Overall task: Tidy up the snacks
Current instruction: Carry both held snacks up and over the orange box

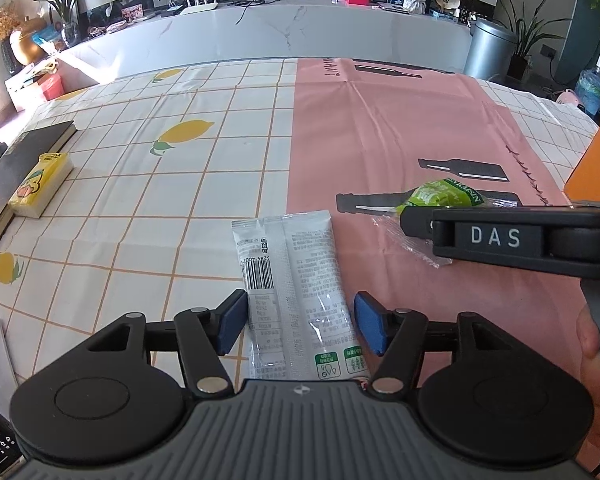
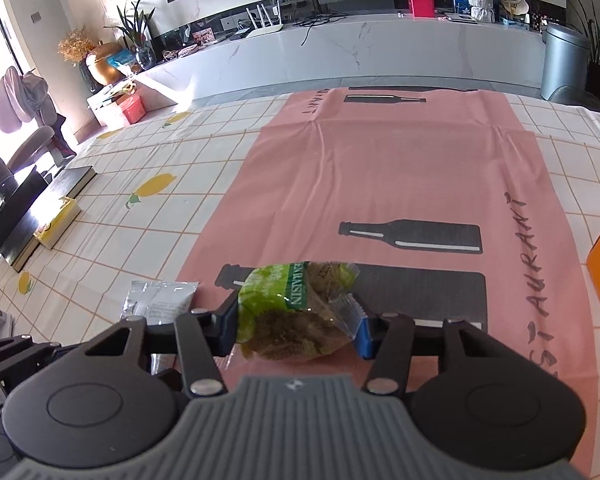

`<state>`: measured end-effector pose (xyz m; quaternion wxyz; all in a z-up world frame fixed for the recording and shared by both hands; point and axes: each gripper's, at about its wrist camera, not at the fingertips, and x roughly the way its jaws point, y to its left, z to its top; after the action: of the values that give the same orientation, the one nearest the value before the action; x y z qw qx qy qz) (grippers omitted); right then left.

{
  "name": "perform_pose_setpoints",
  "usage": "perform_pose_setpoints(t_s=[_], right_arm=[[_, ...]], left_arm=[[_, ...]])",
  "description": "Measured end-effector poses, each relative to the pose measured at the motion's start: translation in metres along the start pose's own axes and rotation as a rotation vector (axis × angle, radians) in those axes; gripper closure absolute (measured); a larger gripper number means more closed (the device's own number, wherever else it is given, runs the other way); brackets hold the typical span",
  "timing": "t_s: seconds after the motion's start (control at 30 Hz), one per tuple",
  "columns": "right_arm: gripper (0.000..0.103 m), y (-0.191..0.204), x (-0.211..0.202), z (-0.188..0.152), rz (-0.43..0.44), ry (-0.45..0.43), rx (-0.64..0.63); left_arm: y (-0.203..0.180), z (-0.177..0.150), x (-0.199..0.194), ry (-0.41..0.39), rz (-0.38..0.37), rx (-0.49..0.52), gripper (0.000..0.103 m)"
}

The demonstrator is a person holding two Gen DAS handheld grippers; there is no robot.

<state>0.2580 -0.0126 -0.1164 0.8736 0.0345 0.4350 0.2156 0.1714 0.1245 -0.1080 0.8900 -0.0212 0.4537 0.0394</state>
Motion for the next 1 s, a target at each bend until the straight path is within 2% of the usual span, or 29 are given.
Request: perform_pose_setpoints(t_s=[0.07,0.2,0.27,0.3,0.33,0.53,0.73,1.0], right_arm=[[0.057,0.000,-0.006,-0.003,-0.006,0.001,-0.014],[0.058,-0.003,-0.021,-0.009,-0.014,0.005,-0.021],[0.058,-0.008,-0.031,-0.015,-0.020,0.010,-0.009],[0.058,-0.011,-0.036,-0.018,-0.022,0.013,-0.004],[0.058,-0.014,-0.041,-0.021,-0.025,0.016,0.004],[0.057,-0.026,-0.075,-0.042,-0.045,0.007,0.032],[0.057,-0.032,-0.106,-0.057,-0.048,-0.008,0.049],[0.057,-0.041,-0.167,-0.065,-0.020,-0.093,0.027]], left_arm=[[-0.002,-0.001,0.000,-0.005,-0.002,0.008,0.024],[-0.004,-0.004,-0.001,-0.016,-0.007,0.011,0.025],[-0.003,-0.005,-0.001,-0.023,-0.015,0.007,0.031],[-0.003,-0.005,-0.002,-0.032,-0.010,0.004,0.041],[-0.003,-0.006,-0.003,-0.041,-0.011,-0.001,0.044],[-0.002,-0.011,-0.010,-0.057,-0.012,-0.035,0.048],[-0.018,-0.016,-0.043,-0.090,-0.029,-0.009,0.048],[-0.058,-0.011,-0.096,-0.135,-0.134,0.024,0.048]])
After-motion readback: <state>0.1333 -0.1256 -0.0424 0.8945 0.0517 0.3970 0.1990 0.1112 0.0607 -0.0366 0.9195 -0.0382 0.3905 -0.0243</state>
